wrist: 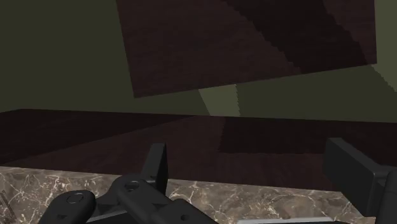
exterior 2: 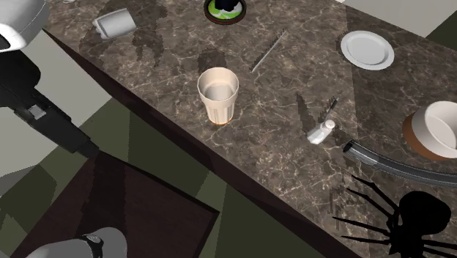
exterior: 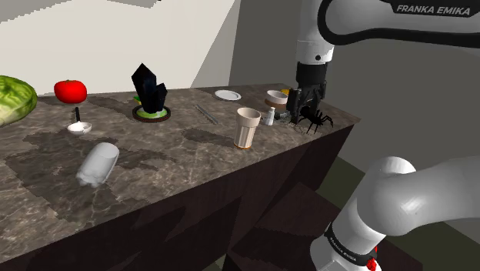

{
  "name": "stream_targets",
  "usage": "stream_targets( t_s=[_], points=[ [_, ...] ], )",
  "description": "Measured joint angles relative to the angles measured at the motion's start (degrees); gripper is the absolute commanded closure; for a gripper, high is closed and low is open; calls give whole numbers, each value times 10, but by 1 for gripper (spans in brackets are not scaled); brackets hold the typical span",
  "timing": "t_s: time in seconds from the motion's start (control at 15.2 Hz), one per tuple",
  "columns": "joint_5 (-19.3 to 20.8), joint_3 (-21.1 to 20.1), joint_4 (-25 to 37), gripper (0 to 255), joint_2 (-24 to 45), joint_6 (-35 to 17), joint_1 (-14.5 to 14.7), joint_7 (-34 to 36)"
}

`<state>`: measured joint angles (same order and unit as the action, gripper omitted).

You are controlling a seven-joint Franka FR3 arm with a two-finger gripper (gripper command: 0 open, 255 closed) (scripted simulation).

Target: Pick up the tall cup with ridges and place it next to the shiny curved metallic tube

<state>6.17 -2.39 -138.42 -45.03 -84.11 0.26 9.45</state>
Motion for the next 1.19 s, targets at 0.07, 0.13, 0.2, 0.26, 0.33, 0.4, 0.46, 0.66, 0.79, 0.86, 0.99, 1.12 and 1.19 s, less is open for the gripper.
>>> stream_targets(
  t_s=[0.07, 0.13, 0.2, 0.26, 0.33, 0.4, 0.46, 0.66, 0.79, 0.86, 0.99, 1.12, 1.19],
  points=[
    [0, 0, 0, 0, 0, 0, 0, 0],
    [0, 1, 2, 0, 8, -7, -1, 1],
    [0, 2, 1, 0, 20, -22, -1, 2],
    [3, 6, 0, 0, 33, -39, -4, 0],
    [5, 10, 3, 0, 52, -58, -6, -1],
    [7, 13, 5, 0, 65, -72, -8, -2],
    [8, 15, 7, 0, 82, -90, -9, -1],
    [11, 23, 31, 0, 150, -145, -14, -2],
    [11, 28, 49, 0, 192, -175, -16, -2],
    [11, 30, 62, 0, 212, -186, -17, -3],
    [10, 32, 79, 0, 250, -214, -18, 0],
    [8, 35, 101, 0, 293, -240, -20, -1],
    [7, 37, 118, 0, 314, -248, -21, -2]
  ],
)
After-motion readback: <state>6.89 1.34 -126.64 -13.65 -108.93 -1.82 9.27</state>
